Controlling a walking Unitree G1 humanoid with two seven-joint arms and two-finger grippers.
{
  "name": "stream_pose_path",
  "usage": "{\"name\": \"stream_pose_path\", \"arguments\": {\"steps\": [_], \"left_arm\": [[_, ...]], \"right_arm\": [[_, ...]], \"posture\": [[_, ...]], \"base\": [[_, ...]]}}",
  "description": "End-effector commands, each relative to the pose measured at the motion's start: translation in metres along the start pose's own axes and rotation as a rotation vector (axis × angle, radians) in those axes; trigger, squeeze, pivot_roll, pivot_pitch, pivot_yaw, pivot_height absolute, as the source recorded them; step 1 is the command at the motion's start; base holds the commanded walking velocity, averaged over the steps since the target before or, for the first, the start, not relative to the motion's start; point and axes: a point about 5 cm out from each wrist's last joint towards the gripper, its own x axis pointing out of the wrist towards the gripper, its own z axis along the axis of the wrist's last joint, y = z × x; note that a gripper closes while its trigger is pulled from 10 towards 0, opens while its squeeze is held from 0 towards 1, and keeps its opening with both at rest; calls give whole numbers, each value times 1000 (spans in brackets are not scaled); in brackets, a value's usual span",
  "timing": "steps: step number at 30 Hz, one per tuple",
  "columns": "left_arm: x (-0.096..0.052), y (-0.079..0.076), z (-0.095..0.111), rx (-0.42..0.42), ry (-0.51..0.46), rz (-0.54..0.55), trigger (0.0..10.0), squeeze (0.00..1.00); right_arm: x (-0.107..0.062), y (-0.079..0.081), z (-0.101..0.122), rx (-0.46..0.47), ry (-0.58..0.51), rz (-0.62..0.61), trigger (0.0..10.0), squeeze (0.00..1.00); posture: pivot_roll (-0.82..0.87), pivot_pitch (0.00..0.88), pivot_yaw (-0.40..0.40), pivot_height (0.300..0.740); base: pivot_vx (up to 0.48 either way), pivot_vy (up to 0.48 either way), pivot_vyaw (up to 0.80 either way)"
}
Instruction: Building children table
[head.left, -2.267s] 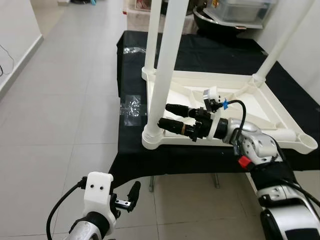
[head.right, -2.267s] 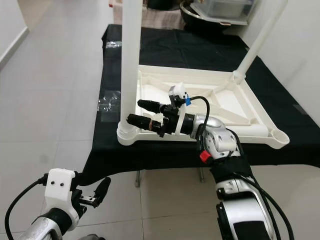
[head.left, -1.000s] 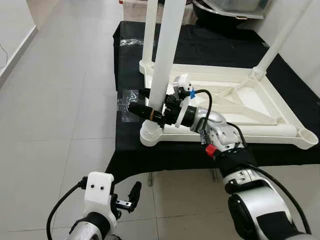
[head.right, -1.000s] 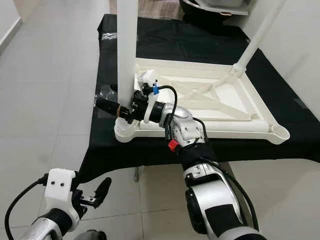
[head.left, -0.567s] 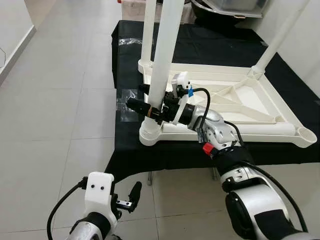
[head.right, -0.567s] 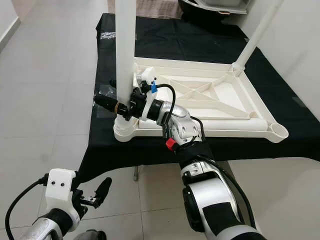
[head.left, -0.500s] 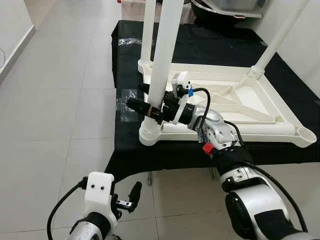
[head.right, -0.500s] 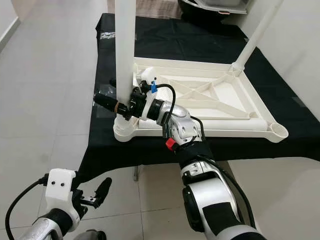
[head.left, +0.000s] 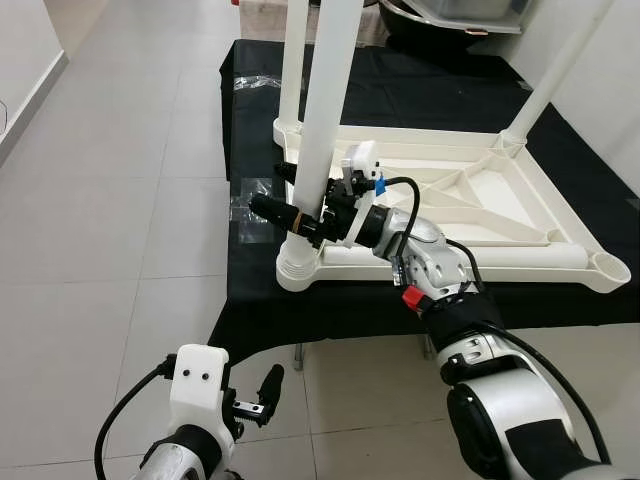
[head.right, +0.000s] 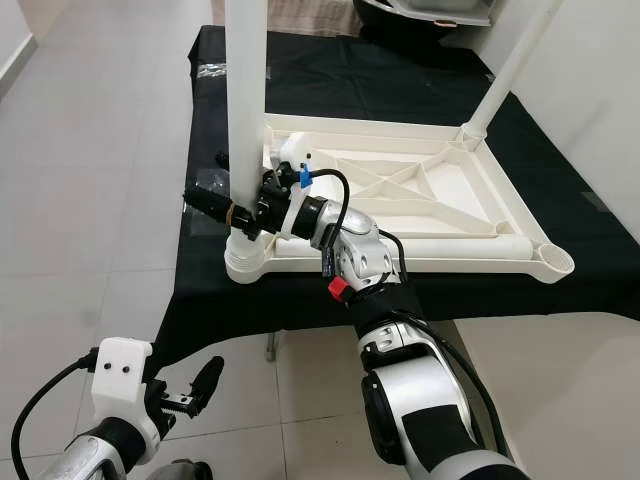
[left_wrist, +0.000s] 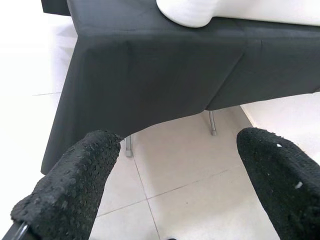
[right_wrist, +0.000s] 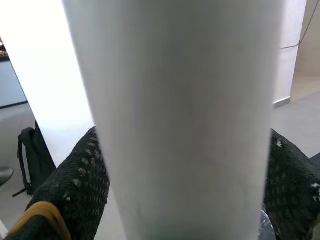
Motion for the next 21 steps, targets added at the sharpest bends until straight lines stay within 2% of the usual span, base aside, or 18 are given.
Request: {"name": "stream_pose_path", "arguments": {"steps": [1, 3, 4, 15, 19, 21], "left_arm": [[-2, -2, -2, -12, 17, -5, 10000, 0], [-2, -2, -2, -13, 17, -4, 10000, 0], [-1, -2, -2, -13, 17, -5, 10000, 0], [-1, -2, -1, -13, 17, -6, 10000, 0], [-1, -2, -2, -14, 19, -5, 10000, 0], [0, -2, -2, -7, 18, -11, 10000, 0]], "right_arm": [[1, 1, -2, -15, 11, 4, 9294, 0], [2, 0, -2, -19, 16, 2, 9294, 0], [2, 0, -3, -24, 27, -8, 0, 0], [4, -3, -5, -61, 52, -70, 0, 0], [1, -4, -7, -65, 49, -116, 0, 0], [-2, -8, -8, -77, 49, -192, 0, 0]], "posture": [[160, 176, -153, 740], [160, 176, -153, 740], [160, 176, -153, 740], [152, 190, -153, 740], [152, 178, -148, 740], [157, 173, -152, 740]], "base": [[0, 0, 0], [0, 0, 0], [0, 0, 0], [0, 0, 0], [0, 0, 0], [0, 0, 0]]}}
